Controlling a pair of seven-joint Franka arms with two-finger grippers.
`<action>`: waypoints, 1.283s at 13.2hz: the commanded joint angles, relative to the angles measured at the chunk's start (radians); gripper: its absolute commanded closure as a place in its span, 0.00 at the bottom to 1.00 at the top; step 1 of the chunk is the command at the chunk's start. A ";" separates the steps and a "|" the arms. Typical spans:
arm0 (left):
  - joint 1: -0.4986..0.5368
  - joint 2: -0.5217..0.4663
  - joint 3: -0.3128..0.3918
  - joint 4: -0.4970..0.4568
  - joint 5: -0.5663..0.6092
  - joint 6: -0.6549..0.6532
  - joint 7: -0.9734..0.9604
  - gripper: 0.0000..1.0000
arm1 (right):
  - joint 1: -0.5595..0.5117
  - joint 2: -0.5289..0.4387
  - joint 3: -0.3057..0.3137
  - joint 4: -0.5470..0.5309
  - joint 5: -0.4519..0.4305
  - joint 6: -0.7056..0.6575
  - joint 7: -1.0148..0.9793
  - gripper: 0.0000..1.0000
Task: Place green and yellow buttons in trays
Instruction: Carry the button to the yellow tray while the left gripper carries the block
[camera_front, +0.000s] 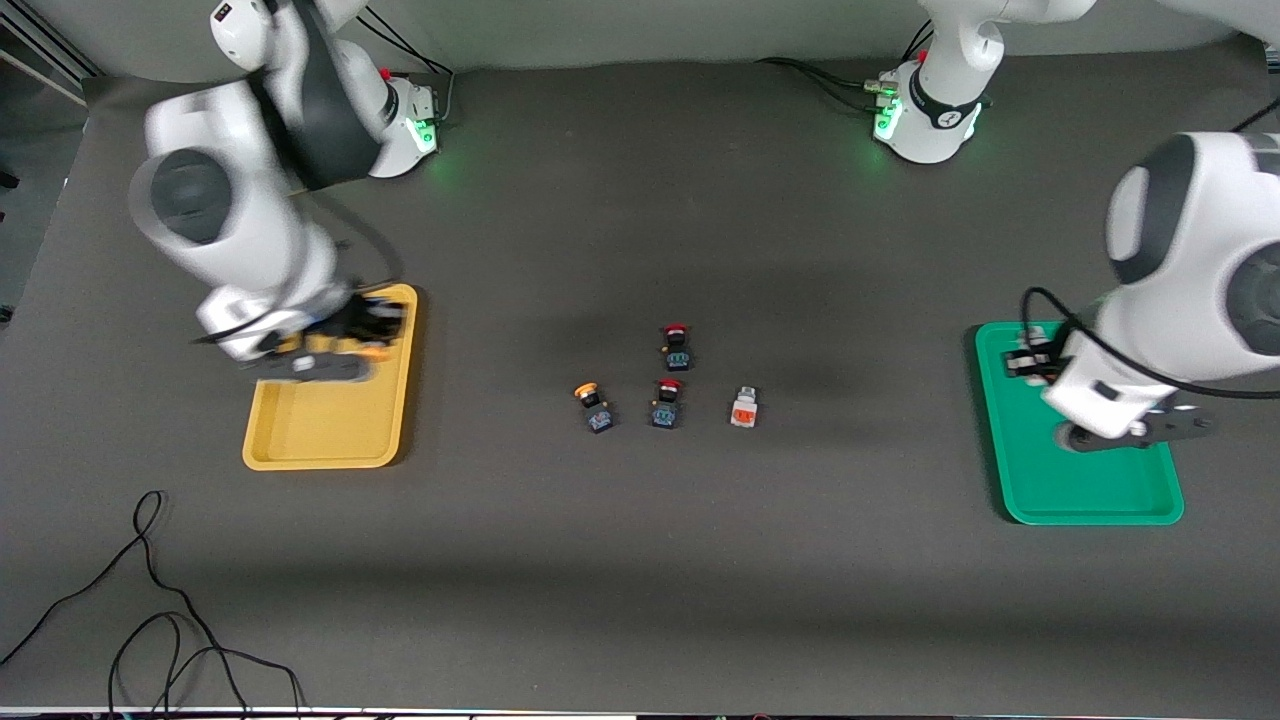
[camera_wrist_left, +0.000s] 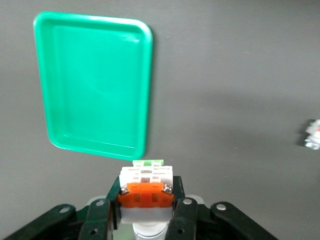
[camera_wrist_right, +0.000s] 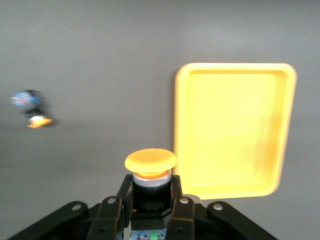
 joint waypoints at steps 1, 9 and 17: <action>0.140 -0.004 -0.003 -0.024 0.003 0.016 0.196 1.00 | 0.018 -0.054 -0.195 -0.078 0.013 0.014 -0.305 0.78; 0.384 0.029 -0.003 -0.337 0.003 0.472 0.537 1.00 | 0.013 -0.011 -0.387 -0.424 0.019 0.453 -0.568 0.79; 0.429 0.286 -0.003 -0.357 0.002 0.776 0.537 1.00 | 0.009 0.385 -0.373 -0.454 0.603 0.649 -1.015 0.79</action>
